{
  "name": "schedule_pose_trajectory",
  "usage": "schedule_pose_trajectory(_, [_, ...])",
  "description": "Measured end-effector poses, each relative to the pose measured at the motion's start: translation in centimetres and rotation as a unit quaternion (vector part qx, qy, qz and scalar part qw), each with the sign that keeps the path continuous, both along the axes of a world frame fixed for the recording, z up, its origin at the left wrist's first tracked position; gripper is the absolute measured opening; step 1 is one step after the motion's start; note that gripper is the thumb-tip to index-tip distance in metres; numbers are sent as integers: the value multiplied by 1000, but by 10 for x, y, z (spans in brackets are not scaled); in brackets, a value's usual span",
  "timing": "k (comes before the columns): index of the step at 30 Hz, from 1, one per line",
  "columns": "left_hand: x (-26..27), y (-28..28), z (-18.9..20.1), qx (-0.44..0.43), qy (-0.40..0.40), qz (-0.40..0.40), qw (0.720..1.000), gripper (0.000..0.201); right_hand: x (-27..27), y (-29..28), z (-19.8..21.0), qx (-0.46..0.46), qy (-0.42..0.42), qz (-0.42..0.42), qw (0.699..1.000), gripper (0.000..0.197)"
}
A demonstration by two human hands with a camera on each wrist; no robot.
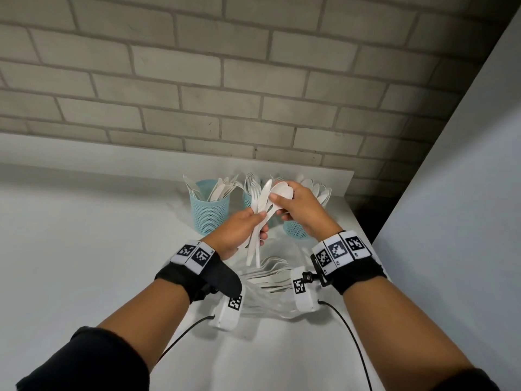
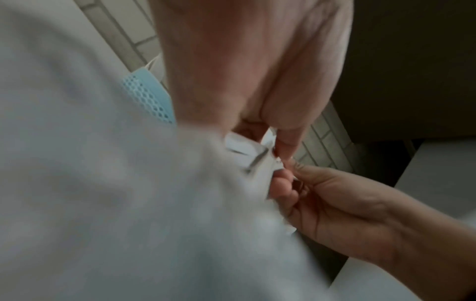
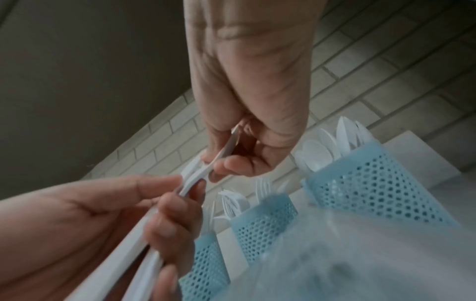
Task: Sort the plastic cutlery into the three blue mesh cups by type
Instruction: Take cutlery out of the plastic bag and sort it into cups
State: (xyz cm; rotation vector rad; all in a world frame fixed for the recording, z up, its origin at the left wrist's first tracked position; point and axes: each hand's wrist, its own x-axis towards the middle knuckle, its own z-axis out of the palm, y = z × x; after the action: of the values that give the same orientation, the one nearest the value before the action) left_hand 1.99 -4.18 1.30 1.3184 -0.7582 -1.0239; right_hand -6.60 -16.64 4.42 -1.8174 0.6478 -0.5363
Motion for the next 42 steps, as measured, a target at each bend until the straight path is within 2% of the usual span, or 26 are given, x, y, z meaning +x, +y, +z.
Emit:
schedule_pose_trajectory(7, [1,4,-14,5,27,46,999,25,6,0,-14,76,1,4,997,18])
schedule_pose_trajectory(13, [-4,-1,-13,9,23,36,999,22,9,1,-17,47,-18,-14,999,7])
schedule_pose_trajectory(16, [-6,-3,-12,6,22,27,999,18,11,-10,-8,30,-38,-80,996,5])
schedule_pose_trajectory(21, [-6,-7,-7,6,51,26,998,20,-1,-48,29,3,-81,-195,977,21])
schedule_pose_trajectory(24, [-5,-12,-6,-1,60,27,998,20,-9,-64,47,-73,-143,-271,949,15])
schedule_pose_trajectory(26, [-6,-16,-8,-9,72,32,997,17,-14,-67,50,-134,-157,-303,930,18])
schedule_pose_trajectory(29, [-7,-21,-10,-12,80,44,996,13,-17,-64,40,-220,-120,-312,916,22])
schedule_pose_trajectory(32, [-7,-23,-12,-4,51,51,997,12,-13,-65,16,-262,-62,-304,914,24])
schedule_pose_trajectory(35, [-8,-22,-11,3,25,45,999,16,-9,-69,-6,-283,40,-299,911,32])
schedule_pose_trajectory(38, [-7,-20,-10,10,13,30,999,24,-8,-69,-24,-343,118,-277,890,31])
schedule_pose_trajectory(42, [-5,-20,-8,13,102,24,994,36,-8,-70,-34,-354,178,-270,878,35])
